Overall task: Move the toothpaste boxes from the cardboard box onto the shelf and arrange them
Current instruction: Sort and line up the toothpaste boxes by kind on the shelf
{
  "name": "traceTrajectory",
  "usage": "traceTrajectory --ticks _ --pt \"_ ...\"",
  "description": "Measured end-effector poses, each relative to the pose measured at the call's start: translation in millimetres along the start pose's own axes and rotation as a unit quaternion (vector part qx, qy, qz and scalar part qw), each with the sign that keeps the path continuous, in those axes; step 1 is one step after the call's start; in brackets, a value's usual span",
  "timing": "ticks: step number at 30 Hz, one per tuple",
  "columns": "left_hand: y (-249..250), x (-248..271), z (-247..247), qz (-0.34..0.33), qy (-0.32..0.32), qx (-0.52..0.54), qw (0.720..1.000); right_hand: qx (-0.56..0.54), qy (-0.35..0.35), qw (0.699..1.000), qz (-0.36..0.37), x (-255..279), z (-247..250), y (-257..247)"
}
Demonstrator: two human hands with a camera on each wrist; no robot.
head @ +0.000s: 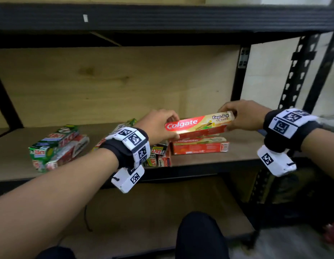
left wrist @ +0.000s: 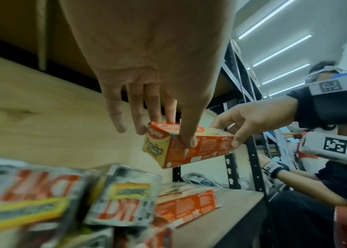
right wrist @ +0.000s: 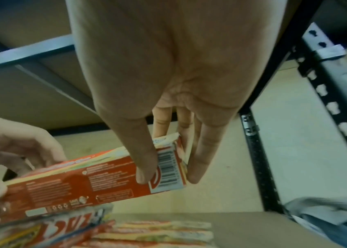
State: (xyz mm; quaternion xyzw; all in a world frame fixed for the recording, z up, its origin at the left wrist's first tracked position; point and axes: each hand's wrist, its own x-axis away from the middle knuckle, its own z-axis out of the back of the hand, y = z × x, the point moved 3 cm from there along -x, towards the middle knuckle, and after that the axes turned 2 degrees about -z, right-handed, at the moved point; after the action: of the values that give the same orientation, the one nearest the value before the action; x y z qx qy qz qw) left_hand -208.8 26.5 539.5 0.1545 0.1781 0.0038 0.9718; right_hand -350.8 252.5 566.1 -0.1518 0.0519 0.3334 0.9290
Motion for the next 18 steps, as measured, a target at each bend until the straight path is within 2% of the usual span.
traceTrajectory --ticks 8,13,18 --pt "24.1 -22.5 -57.4 -0.019 -0.089 -0.088 0.992 0.019 -0.072 0.996 -0.056 23.7 -38.3 57.1" --pt "17.3 -27.0 -78.2 -0.011 -0.149 -0.214 0.965 0.037 -0.097 0.993 -0.062 18.0 -70.8 61.7" --pt "13.4 -31.6 -82.9 -0.03 -0.161 -0.265 0.95 0.06 -0.1 0.992 -0.047 5.7 -83.6 57.0"
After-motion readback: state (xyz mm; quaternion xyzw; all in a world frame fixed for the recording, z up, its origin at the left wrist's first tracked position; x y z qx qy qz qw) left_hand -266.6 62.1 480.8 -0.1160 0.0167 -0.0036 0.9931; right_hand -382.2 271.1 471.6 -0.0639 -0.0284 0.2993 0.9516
